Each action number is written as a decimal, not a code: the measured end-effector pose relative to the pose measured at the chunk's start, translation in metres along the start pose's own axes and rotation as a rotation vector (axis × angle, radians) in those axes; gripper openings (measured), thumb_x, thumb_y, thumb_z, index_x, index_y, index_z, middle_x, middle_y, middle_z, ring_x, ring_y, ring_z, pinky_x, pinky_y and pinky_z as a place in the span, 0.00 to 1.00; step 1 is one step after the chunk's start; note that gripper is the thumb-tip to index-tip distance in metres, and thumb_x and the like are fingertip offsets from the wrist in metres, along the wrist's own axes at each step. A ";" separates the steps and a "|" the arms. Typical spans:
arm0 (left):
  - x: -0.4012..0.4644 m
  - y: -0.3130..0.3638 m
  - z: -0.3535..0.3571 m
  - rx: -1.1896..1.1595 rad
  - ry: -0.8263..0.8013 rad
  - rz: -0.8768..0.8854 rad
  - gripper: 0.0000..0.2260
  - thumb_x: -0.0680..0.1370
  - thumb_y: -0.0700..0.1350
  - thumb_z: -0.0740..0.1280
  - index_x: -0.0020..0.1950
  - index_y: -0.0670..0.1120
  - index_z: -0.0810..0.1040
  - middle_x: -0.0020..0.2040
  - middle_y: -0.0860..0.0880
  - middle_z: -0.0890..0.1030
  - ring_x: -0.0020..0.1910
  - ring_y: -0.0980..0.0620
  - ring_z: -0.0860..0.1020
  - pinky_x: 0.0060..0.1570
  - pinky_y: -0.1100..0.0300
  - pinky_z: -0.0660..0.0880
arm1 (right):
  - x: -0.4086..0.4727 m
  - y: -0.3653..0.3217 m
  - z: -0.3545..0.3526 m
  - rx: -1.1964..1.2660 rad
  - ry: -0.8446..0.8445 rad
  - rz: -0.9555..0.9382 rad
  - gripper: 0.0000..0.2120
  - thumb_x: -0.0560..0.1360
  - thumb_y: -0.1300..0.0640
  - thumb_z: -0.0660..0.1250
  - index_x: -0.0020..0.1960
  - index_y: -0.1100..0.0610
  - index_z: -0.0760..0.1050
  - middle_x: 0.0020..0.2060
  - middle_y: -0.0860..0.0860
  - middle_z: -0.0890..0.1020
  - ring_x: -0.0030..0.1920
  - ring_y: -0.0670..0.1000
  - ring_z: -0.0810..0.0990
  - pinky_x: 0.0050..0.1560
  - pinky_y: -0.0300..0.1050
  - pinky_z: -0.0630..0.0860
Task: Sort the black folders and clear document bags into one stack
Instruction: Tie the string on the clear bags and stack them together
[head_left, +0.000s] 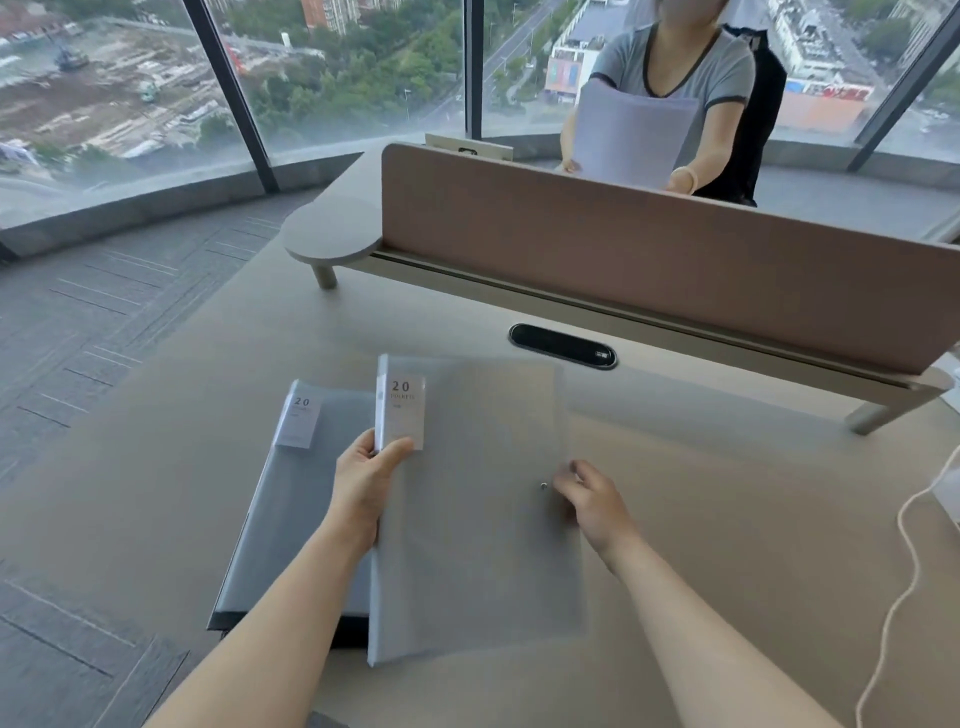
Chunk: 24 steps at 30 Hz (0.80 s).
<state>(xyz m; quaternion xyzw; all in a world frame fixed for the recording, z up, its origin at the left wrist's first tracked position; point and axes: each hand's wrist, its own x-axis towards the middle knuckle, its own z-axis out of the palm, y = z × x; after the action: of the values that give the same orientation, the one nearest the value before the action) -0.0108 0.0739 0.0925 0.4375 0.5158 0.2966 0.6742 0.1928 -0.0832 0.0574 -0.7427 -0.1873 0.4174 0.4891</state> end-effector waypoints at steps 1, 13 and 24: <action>0.003 -0.009 -0.004 0.016 0.027 -0.026 0.05 0.74 0.38 0.71 0.49 0.43 0.82 0.39 0.43 0.84 0.32 0.47 0.82 0.35 0.55 0.81 | 0.001 0.008 0.002 -0.013 -0.028 0.033 0.05 0.77 0.64 0.63 0.45 0.58 0.76 0.37 0.50 0.80 0.37 0.48 0.76 0.37 0.42 0.68; 0.017 -0.069 -0.012 0.461 0.154 -0.031 0.07 0.74 0.47 0.70 0.44 0.45 0.74 0.38 0.50 0.78 0.37 0.49 0.75 0.36 0.56 0.71 | 0.003 0.062 0.007 -0.519 -0.141 0.199 0.14 0.74 0.59 0.67 0.33 0.53 0.67 0.28 0.45 0.71 0.29 0.46 0.68 0.32 0.43 0.63; -0.010 -0.101 0.022 1.329 -0.049 0.367 0.29 0.71 0.42 0.69 0.73 0.48 0.71 0.78 0.44 0.63 0.77 0.40 0.59 0.73 0.47 0.57 | -0.002 0.063 0.013 -0.721 -0.056 0.211 0.18 0.74 0.51 0.66 0.33 0.53 0.60 0.29 0.49 0.70 0.34 0.54 0.68 0.31 0.46 0.61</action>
<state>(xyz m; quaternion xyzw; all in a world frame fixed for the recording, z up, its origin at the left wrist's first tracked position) 0.0019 0.0150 0.0080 0.8447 0.4905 0.0167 0.2134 0.1723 -0.1057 0.0004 -0.8706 -0.2579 0.3930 0.1451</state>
